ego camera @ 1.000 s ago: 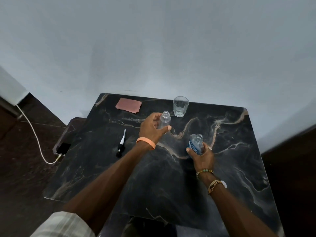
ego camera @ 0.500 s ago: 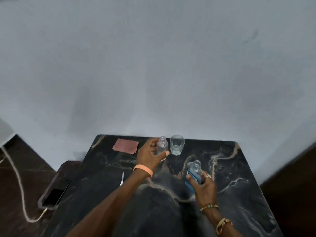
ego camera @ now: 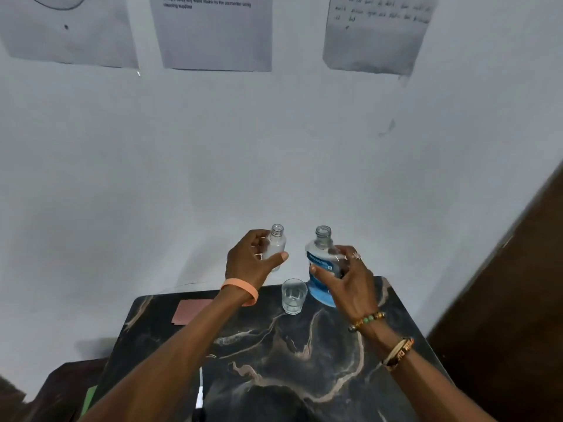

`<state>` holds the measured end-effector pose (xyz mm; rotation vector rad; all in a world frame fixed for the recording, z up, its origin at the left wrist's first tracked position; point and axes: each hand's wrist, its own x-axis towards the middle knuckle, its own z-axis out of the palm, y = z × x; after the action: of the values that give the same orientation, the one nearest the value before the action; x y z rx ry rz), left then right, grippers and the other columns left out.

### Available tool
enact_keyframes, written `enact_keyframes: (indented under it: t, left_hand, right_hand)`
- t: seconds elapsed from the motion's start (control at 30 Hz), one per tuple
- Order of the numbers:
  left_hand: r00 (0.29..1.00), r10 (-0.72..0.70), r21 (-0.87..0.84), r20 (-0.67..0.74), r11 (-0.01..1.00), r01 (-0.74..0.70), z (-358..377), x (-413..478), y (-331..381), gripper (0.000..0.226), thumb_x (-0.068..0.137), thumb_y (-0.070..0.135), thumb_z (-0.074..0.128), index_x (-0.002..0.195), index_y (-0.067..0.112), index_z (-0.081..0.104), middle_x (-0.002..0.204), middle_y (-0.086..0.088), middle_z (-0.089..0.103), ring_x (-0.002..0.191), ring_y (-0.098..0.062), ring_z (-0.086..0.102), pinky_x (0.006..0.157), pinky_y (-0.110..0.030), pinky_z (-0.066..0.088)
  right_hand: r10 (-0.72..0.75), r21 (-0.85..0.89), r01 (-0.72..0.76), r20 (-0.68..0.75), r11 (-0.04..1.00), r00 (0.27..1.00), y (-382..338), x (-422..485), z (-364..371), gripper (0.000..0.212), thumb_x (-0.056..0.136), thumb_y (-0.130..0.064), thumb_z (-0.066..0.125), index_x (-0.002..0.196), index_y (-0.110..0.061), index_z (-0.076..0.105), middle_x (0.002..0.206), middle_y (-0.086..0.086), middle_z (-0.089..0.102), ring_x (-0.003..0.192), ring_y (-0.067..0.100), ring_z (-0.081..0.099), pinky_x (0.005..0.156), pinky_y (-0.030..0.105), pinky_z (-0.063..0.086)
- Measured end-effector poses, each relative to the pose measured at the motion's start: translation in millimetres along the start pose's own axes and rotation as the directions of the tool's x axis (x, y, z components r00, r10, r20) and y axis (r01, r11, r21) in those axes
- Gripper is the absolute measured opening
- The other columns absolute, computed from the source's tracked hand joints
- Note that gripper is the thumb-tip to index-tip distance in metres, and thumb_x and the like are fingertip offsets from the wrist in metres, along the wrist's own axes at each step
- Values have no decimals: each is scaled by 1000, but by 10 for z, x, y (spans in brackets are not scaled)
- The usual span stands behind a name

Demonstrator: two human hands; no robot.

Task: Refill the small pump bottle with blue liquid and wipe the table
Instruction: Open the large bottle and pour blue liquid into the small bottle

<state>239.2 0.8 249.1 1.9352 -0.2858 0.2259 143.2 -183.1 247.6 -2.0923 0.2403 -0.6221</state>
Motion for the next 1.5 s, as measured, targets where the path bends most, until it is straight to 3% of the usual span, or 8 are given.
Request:
enact_keyframes:
  t: [0.07,0.3,0.47,0.67,0.87,1.03,1.2,1.5]
  left_hand:
    - [1000,-7,-15,4,1000,7,-18,35,31,52,65,41,84,107,38,53,102,17,59,86,-5,60,64,-4,40]
    - [1000,3,-49,11,999,-2,-87,215,169,53,65,36,86,110,30,57,104,11,62,89,-13,63,67,-9,44]
    - [1000,25,-60,9,998,-24,-159,317,343,51,65,35,86,107,32,57,102,10,63,86,-13,63,64,-11,44]
    - [1000,17,-63,-3,998,-17,-253,463,574,52,65,37,85,106,33,54,102,10,62,82,-10,61,61,-10,40]
    - [999,32,-60,3,998,-32,-304,539,712,60,65,35,86,117,23,56,113,1,67,88,-15,62,72,-20,48]
    - [998,52,-81,-34,995,-54,-342,557,773,55,62,36,87,108,24,59,105,3,68,88,-17,67,75,-25,53]
    - [997,61,-100,-46,993,-66,-369,551,797,55,59,37,89,105,28,59,97,9,66,84,-11,66,69,-18,50]
    - [996,68,-89,-52,993,-72,-378,554,805,54,60,40,88,103,31,57,96,10,65,84,-12,66,69,-19,49]
  right_hand:
    - [-45,-68,43,-22,997,999,-154,68,-75,48,78,-38,77,119,-25,57,117,-5,66,94,8,63,74,6,45]
    - [-142,-194,139,-1,971,990,-421,330,-283,54,77,-43,76,126,-24,61,119,-4,68,100,15,67,85,22,52]
    - [-212,-295,208,18,933,977,-582,514,-337,50,74,-48,75,120,-30,64,111,-7,72,92,13,68,75,16,49]
    - [-296,-380,285,31,880,955,-815,737,-381,48,71,-47,74,116,-32,65,101,-8,73,83,15,67,70,28,55]
    - [-303,-459,298,66,837,951,-1025,902,-408,45,72,-48,72,114,-34,64,94,-6,73,79,19,66,68,35,56]
    - [-312,-534,302,75,790,947,-1139,967,-429,48,72,-47,69,118,-36,61,95,-5,73,82,24,64,67,32,52]
    - [-332,-569,317,81,758,940,-1200,1017,-472,50,72,-46,69,120,-38,59,95,-4,72,82,26,63,64,30,48]
    - [-373,-635,363,124,682,919,-1275,1046,-472,53,73,-43,69,125,-38,57,95,0,71,83,29,63,61,26,34]
